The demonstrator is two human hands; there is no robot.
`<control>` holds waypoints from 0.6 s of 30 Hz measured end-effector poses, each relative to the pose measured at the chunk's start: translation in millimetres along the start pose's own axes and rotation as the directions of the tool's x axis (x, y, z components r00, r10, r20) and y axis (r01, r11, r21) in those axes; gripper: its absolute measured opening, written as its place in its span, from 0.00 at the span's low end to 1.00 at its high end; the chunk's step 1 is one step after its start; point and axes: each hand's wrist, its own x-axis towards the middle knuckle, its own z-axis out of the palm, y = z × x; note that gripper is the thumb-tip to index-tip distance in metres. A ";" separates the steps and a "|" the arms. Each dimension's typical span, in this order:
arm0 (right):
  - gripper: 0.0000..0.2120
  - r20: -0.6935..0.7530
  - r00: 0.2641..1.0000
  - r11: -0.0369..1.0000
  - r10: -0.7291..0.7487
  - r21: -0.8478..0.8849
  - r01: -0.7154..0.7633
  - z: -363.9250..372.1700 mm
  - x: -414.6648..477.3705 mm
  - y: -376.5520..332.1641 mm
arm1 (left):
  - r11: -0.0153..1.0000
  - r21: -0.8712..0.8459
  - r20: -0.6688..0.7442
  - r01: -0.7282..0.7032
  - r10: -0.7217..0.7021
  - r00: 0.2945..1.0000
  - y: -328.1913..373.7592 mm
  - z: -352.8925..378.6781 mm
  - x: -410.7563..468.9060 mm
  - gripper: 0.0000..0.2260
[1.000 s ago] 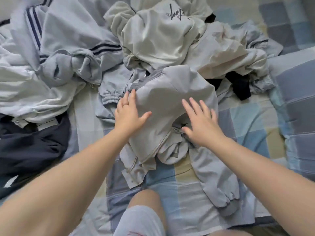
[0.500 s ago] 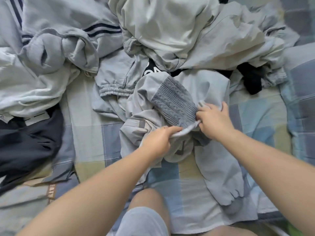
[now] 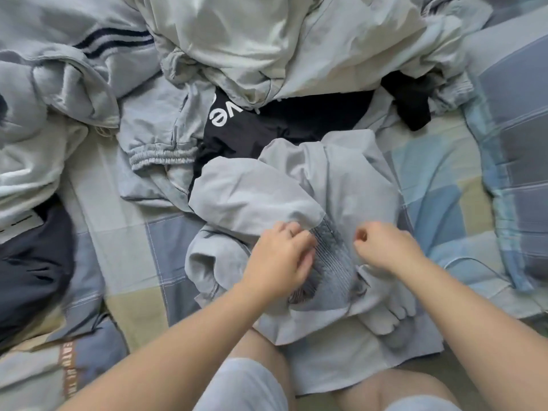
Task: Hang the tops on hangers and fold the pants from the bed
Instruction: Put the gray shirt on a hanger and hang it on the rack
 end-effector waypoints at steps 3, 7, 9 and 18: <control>0.10 -0.426 0.901 0.963 -0.081 0.198 0.180 -28.9 43.6 -28.2 | 0.985 0.093 -0.261 0.147 -0.119 0.958 -37.4 -24.5 64.3 0.13; 0.29 -0.459 0.839 0.903 -0.293 0.157 0.401 -43.7 98.3 -76.8 | 0.878 0.017 -0.022 0.478 -0.478 0.878 -96.6 -34.8 121.0 0.26; 0.35 -0.412 0.838 0.890 -0.358 0.119 0.439 -39.3 119.0 -93.9 | 0.867 0.119 0.086 0.484 -0.494 0.865 -114.4 -28.7 120.4 0.29; 0.29 -0.081 0.941 0.935 -0.327 -0.171 0.310 30.7 75.3 -64.8 | 0.860 -0.016 0.308 0.510 -0.481 0.821 -68.6 53.8 -5.2 0.14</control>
